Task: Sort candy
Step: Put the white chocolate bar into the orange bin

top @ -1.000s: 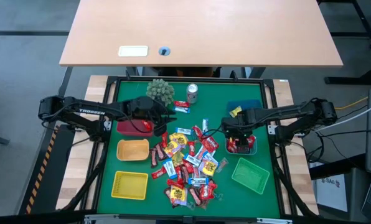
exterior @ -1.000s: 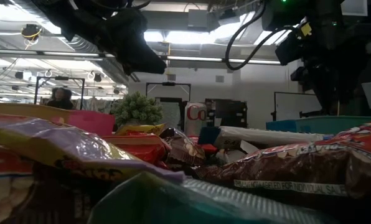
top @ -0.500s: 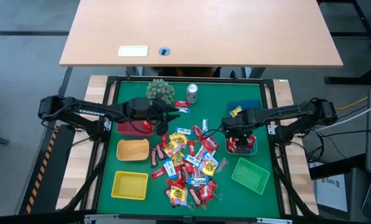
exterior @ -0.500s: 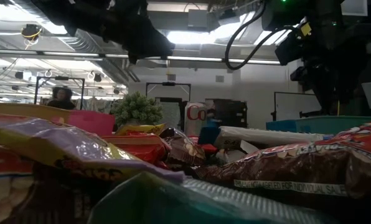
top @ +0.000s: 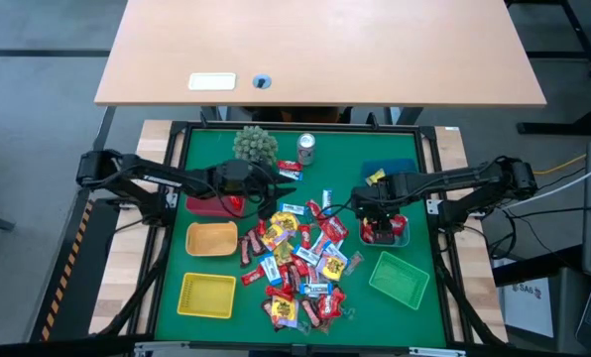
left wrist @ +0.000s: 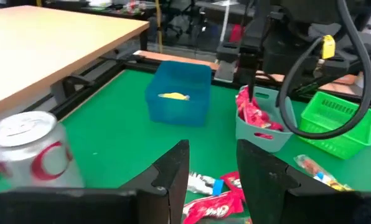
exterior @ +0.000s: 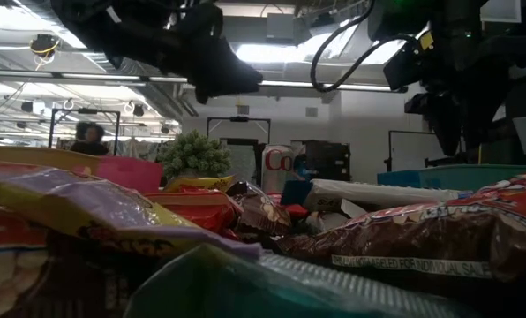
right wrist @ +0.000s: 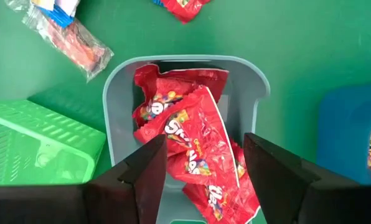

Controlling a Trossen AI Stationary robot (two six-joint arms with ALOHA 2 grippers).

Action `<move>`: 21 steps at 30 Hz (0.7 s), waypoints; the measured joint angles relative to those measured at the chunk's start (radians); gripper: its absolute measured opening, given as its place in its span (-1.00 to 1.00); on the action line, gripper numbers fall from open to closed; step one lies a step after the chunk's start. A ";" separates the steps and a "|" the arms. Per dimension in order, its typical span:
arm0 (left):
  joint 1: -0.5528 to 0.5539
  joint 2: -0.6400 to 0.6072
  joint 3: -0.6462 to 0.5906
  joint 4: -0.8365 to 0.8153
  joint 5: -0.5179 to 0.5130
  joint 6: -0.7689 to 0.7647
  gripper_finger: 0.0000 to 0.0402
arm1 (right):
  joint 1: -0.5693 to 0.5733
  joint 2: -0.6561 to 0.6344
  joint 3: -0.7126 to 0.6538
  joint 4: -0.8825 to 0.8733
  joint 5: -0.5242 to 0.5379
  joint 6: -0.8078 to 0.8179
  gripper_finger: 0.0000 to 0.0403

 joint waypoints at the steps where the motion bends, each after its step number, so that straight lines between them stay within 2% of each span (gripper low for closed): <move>1: 0.000 0.012 0.000 0.012 0.011 0.000 -0.39 | 0.000 0.000 0.000 0.000 0.000 0.000 0.05; 21: 0.000 0.302 0.000 0.053 0.021 0.034 -0.39 | 0.000 0.000 0.000 0.035 0.001 0.001 0.05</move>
